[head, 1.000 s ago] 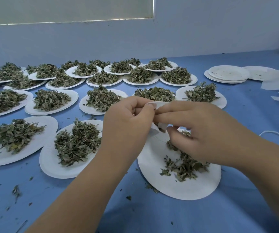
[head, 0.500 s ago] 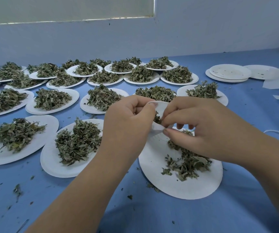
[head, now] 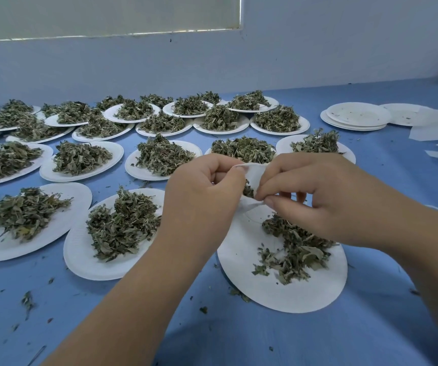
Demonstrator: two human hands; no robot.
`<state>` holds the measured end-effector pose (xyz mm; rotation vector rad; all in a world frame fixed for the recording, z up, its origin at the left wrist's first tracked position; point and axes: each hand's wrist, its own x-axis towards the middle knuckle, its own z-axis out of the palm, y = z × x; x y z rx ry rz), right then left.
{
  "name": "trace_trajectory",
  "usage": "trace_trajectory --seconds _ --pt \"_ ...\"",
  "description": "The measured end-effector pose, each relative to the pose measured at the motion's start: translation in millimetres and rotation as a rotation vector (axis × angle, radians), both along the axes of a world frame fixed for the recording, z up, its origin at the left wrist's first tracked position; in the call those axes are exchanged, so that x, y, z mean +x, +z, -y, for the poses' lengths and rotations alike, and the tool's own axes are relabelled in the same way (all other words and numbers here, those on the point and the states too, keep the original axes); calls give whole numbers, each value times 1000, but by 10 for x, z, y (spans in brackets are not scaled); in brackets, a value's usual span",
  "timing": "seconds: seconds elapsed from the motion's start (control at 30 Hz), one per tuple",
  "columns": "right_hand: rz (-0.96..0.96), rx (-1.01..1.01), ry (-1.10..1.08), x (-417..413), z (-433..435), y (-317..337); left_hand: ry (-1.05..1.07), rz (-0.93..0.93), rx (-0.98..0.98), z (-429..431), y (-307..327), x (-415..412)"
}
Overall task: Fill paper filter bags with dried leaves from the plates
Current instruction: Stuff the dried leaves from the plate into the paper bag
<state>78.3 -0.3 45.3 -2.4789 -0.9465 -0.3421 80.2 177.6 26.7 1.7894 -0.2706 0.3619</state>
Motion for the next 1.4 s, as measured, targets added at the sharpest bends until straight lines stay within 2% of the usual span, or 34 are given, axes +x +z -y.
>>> trace_trajectory --seconds 0.23,0.53,0.67,0.87,0.93,1.07,1.13,1.27,1.33,1.4 --pt "-66 85 -39 13 -15 10 -26 -7 -4 42 -16 -13" --pt "-57 66 -73 -4 -33 22 -34 -6 12 82 -50 -22" --pt "51 -18 -79 -28 -95 7 -54 1 47 96 -61 -40" --pt "176 93 -320 -35 -182 -79 -62 -6 31 109 -59 -47" --pt "172 98 -283 -50 -185 -60 -55 -10 17 106 -54 -48" --pt "75 30 -65 -71 -102 34 -41 -42 -64 54 -33 -32" --pt "7 -32 -40 -80 -79 45 -25 -53 -88 39 -32 -26" --pt "-5 -217 -51 -75 -167 -28 -28 -51 -55 64 -37 -35" --pt "-42 -113 6 -77 -153 -10 -17 -23 -28 51 -31 -44" --pt "-171 175 -16 -67 -57 60 18 4 -26 -8 -22 -40"
